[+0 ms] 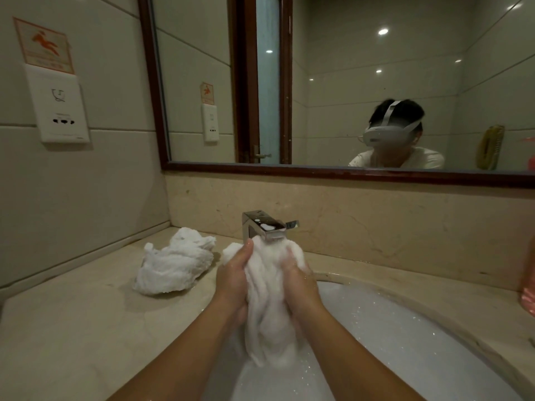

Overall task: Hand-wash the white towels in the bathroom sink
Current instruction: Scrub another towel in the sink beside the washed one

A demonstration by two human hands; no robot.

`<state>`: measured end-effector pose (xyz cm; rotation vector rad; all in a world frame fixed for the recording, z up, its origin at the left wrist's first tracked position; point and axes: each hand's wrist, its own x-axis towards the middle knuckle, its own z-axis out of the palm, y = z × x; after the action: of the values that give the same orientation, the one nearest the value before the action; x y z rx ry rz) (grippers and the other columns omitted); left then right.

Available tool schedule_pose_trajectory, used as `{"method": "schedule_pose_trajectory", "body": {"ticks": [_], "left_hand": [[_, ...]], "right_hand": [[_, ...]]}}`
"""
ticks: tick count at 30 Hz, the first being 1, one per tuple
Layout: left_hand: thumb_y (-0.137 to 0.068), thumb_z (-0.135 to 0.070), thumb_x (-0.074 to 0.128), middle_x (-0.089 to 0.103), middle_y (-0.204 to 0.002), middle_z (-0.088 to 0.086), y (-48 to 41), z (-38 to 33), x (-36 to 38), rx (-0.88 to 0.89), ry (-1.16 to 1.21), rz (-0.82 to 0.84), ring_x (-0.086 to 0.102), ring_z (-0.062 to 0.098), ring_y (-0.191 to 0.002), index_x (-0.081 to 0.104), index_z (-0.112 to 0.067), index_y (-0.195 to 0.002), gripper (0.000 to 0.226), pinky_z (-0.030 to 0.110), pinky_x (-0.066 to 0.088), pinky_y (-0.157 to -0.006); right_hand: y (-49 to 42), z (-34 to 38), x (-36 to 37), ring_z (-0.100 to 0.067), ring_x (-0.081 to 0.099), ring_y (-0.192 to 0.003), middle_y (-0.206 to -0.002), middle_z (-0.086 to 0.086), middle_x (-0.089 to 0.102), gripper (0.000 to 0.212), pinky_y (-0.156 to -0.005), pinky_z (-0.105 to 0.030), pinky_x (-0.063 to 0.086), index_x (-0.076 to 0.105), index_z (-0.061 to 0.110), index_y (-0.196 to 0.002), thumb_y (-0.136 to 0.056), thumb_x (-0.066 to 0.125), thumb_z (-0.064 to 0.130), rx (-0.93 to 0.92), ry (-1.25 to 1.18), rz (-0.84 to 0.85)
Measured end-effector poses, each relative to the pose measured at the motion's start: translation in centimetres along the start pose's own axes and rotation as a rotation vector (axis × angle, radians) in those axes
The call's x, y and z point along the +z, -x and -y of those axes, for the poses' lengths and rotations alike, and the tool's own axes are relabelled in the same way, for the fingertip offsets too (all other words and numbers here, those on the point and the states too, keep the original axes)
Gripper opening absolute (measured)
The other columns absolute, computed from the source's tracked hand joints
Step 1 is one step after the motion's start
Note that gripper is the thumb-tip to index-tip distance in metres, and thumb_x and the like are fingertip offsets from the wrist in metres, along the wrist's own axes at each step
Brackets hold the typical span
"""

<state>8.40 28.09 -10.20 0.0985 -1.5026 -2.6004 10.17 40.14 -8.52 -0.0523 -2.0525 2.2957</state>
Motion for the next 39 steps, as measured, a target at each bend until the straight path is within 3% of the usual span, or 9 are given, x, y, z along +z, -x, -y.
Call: {"method": "schedule_pose_trajectory", "body": {"ticks": [8,13,19,23,26,28,34,37,39], "left_hand": [[-0.075,-0.071,0.077,0.079,-0.105,0.015,0.7,0.6,0.6,0.139,-0.314,-0.009,0.077,0.034,-0.101,0.079,-0.016,-0.108,0.064,0.059,0.058,-0.097],[-0.094,-0.051,0.071,0.078,-0.087,0.003,0.5,0.2,0.7,0.256,-0.47,-0.112,0.076,0.015,-0.077,0.075,-0.014,-0.098,0.037,0.024,0.057,-0.061],[-0.086,-0.033,0.081,0.076,-0.105,0.008,-0.4,0.3,-0.1,0.2,-0.169,-0.194,0.076,0.02,-0.089,0.068,-0.009,-0.115,0.04,0.029,0.061,-0.068],[-0.055,-0.056,0.092,0.076,-0.095,0.014,-0.8,-0.1,-0.4,0.189,-0.174,-0.259,0.076,0.029,-0.084,0.072,-0.009,-0.094,0.064,0.053,0.063,-0.084],[-0.064,-0.047,0.092,0.078,-0.098,0.018,-0.2,-0.3,-0.5,0.148,-0.105,-0.248,0.077,0.037,-0.093,0.073,-0.005,-0.1,0.059,0.061,0.059,-0.091],[-0.077,-0.044,0.087,0.079,-0.098,0.016,0.5,-0.5,-0.2,0.148,-0.162,-0.198,0.078,0.035,-0.094,0.074,-0.005,-0.103,0.048,0.058,0.06,-0.091],[-0.093,-0.043,0.074,0.08,-0.087,0.003,2.3,-0.6,1.6,0.307,-0.491,0.019,0.078,0.018,-0.081,0.076,-0.015,-0.098,0.029,0.022,0.056,-0.061],[-0.094,-0.052,0.06,0.078,-0.086,-0.004,2.6,-0.5,1.8,0.359,-0.559,0.059,0.074,0.014,-0.082,0.072,-0.019,-0.097,0.035,0.018,0.054,-0.065],[-0.089,-0.055,0.043,0.072,-0.096,-0.007,2.8,-0.5,1.7,0.35,-0.565,0.037,0.068,0.007,-0.091,0.062,-0.028,-0.107,0.038,0.021,0.051,-0.075]], "right_hand": [[0.8,-0.2,1.6,-0.022,0.063,-0.119,-0.126,0.002,0.064,0.039,-0.107,-0.045,0.051,0.053,0.029,-0.138,-0.109,0.041,0.053,-0.108,0.136,-0.032],[0.4,-0.4,1.8,-0.021,0.065,-0.117,-0.129,0.003,0.065,0.039,-0.105,-0.049,0.053,0.044,0.039,-0.143,-0.107,0.046,0.055,-0.102,0.093,-0.066],[0.0,-0.8,1.0,-0.02,0.066,-0.091,-0.102,0.005,0.068,0.03,-0.087,-0.041,0.055,0.053,0.034,-0.119,-0.103,0.054,0.059,-0.066,0.092,-0.267],[0.0,-1.1,0.7,-0.029,0.064,-0.117,-0.118,0.004,0.069,0.054,-0.108,-0.05,0.049,0.062,0.038,-0.131,-0.102,0.034,0.072,-0.017,0.209,-0.159],[0.0,-1.5,1.0,-0.03,0.063,-0.119,-0.125,0.001,0.066,0.08,-0.106,-0.052,0.051,0.044,0.041,-0.147,-0.086,0.032,0.091,0.073,0.174,-0.044],[0.0,-1.6,1.3,-0.029,0.067,-0.112,-0.121,0.001,0.068,0.095,-0.1,-0.051,0.056,0.036,0.045,-0.147,-0.069,0.042,0.099,0.097,0.14,-0.027],[-0.6,-1.2,0.5,-0.022,0.069,-0.096,-0.105,0.0,0.069,0.067,-0.089,-0.042,0.059,0.051,0.035,-0.132,-0.084,0.064,0.08,0.112,0.024,-0.088],[-0.4,-1.2,0.3,-0.021,0.07,-0.098,-0.107,0.001,0.07,0.073,-0.084,-0.039,0.059,0.053,0.034,-0.133,-0.077,0.073,0.077,0.104,0.032,-0.061],[-0.3,-1.6,0.5,-0.025,0.073,-0.099,-0.109,0.001,0.074,0.096,-0.088,-0.045,0.062,0.056,0.038,-0.134,-0.053,0.084,0.081,0.111,-0.033,-0.065]]}}
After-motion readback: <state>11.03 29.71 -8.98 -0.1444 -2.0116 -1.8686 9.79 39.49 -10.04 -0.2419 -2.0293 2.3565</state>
